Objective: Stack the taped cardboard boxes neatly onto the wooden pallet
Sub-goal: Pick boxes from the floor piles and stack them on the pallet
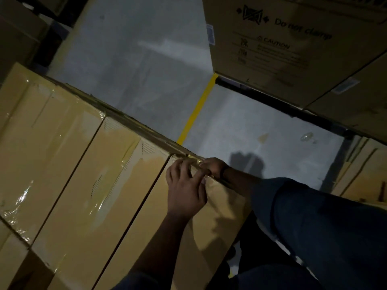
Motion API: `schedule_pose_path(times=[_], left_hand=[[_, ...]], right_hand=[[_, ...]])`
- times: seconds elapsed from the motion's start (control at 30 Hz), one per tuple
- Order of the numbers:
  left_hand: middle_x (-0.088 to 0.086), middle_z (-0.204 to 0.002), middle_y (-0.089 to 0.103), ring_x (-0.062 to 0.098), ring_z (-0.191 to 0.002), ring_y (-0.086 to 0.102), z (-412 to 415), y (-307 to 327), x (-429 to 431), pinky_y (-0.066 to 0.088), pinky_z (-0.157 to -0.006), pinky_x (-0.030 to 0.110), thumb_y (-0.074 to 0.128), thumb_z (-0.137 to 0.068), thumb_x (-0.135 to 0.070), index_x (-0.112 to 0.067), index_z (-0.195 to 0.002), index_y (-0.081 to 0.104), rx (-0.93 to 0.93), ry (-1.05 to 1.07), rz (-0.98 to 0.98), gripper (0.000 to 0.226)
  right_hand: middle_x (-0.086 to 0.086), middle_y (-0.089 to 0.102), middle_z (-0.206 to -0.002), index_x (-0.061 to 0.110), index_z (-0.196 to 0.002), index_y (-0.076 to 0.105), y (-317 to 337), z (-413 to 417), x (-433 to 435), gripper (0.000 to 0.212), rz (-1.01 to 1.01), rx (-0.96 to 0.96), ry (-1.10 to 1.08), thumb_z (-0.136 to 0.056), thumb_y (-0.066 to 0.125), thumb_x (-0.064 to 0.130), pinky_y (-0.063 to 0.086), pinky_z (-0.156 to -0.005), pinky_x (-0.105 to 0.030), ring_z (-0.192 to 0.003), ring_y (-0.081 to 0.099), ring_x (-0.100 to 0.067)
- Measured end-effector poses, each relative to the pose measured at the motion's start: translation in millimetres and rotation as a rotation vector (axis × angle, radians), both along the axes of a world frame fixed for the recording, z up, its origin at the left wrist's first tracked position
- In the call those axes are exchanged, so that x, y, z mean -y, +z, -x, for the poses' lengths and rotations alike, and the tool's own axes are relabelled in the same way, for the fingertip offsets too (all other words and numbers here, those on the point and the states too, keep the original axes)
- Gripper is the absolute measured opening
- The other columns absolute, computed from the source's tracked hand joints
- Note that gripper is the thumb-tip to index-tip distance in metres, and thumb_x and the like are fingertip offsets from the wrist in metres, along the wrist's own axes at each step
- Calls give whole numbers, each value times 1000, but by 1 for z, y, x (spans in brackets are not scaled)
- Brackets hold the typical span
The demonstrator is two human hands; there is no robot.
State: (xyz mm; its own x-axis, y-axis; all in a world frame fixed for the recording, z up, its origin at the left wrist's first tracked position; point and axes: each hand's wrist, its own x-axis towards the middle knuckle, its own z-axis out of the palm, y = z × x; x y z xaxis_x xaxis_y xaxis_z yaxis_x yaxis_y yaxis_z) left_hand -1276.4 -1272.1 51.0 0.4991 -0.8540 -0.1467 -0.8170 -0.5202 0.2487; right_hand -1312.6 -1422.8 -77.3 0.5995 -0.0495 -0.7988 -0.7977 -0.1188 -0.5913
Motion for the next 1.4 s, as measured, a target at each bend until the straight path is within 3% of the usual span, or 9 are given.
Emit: schedule_pose_path(times=[0.3,0.43,0.6,0.67,0.8,1.03,1.13,1.27,1.4], left_hand=[[-4,-121,65,41,-140,40,-17,2,10,14,-120,61,58,-92,-26,-24,-108,66,-59,-148,21,18],[-6,-113,67,37,-141,40,-18,0,12,9,-120,57,51,-91,-26,-24,-104,62,-95,-156,-13,16],[-3,-111,65,38,-136,44,-19,0,12,14,-118,57,56,-96,-25,-21,-102,58,-99,-145,-20,8],[-2,-109,65,37,-134,44,-20,1,14,13,-119,57,56,-96,-25,-19,-101,59,-90,-145,-20,8],[-4,-112,66,37,-132,46,-20,5,17,13,-121,61,45,-99,-31,-20,-103,60,-61,-147,-44,19],[-5,-120,66,36,-133,45,-23,-1,25,9,-123,58,53,-94,-27,-20,-108,63,-37,-156,-11,18],[-4,-119,67,34,-137,43,-27,-3,26,7,-125,58,52,-98,-28,-22,-107,64,-39,-176,3,16],[3,-134,62,34,-150,33,-27,-1,20,9,-124,63,44,-104,-34,-21,-124,64,-31,-182,0,31],[7,-170,21,28,-160,-3,-24,-4,14,1,-126,60,26,-109,-51,-22,-159,37,-13,-13,-82,59]], right_hand=[[-19,55,-142,4,-138,55,5,1,3,52,144,94,202,-98,58,36,38,-102,-31,-132,52,-32],[-21,56,-140,3,-134,59,5,0,4,34,153,100,212,-103,56,16,38,-99,-32,-128,53,-33],[0,61,-94,18,-98,60,12,3,-3,18,2,95,-115,-106,45,13,41,-92,-35,-92,52,-20],[-7,65,-102,9,-109,66,6,1,-4,22,-56,101,-186,-107,45,15,44,-91,-36,-91,53,-20],[1,60,-90,21,-89,62,0,-1,-5,20,-233,57,-367,-104,50,16,47,-96,-39,-82,56,-13],[-1,64,-94,12,-116,62,18,-13,4,23,-337,0,-433,-108,44,24,44,-74,-26,-77,56,-9],[-8,66,-105,5,-131,59,18,-9,6,35,-336,-24,-412,-109,42,27,45,-81,-28,-85,58,-13],[-23,50,-148,-2,-144,49,7,-5,7,44,-291,16,-320,-107,46,23,39,-114,-43,-127,53,-31],[-3,53,-150,23,-149,51,-15,-4,1,79,-438,31,-310,-86,62,70,40,-113,-39,-133,53,-17]])
